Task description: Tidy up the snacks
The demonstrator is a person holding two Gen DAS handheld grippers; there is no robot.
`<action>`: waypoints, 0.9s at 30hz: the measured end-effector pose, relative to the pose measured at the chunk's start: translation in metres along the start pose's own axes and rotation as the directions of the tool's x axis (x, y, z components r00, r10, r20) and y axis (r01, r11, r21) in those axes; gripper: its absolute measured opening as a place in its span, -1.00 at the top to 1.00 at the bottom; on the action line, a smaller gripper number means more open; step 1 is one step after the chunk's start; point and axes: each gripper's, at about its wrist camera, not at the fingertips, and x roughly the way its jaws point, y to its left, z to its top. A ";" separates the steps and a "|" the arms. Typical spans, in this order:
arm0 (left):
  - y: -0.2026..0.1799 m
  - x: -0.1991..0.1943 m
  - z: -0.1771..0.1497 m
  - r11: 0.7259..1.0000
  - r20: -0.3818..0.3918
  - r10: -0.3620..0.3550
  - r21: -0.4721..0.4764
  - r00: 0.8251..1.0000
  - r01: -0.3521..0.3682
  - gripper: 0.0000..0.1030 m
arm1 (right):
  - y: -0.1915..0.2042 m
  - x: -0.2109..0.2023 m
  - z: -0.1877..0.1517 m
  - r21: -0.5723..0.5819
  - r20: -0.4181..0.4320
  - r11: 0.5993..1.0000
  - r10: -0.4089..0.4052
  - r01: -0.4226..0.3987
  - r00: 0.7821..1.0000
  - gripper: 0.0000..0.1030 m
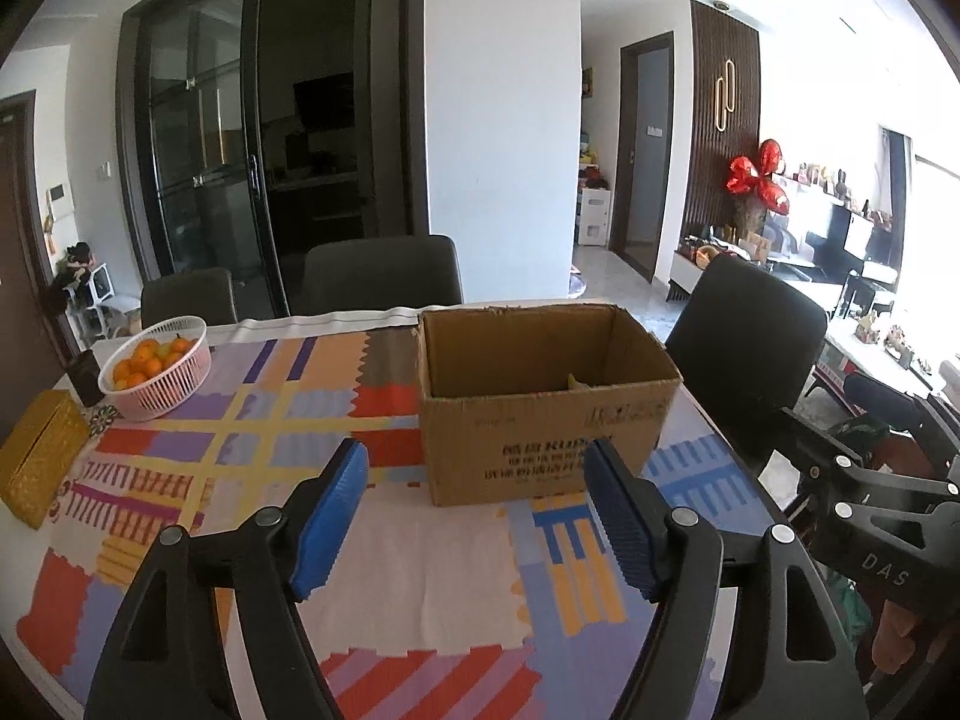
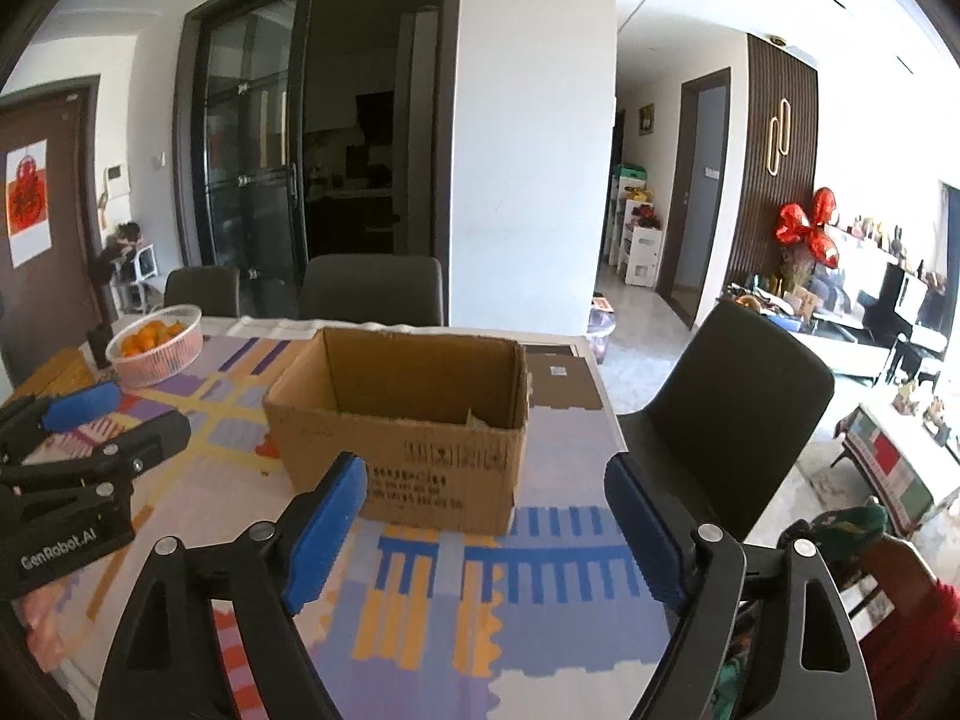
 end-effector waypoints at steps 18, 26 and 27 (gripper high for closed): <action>-0.008 -0.040 -0.035 1.000 0.035 -0.020 0.025 0.999 0.019 -0.70 | -0.006 -0.041 -0.034 0.040 -0.007 0.999 0.020 -0.019 1.000 -0.65; -0.009 -0.048 -0.038 0.999 0.050 -0.014 0.032 0.999 0.013 -0.73 | -0.006 -0.047 -0.040 0.041 -0.011 0.999 0.022 -0.021 1.000 -0.65; -0.009 -0.049 -0.038 0.999 0.053 -0.011 0.032 0.999 0.010 -0.73 | -0.006 -0.047 -0.040 0.039 -0.011 0.999 0.024 -0.023 1.000 -0.65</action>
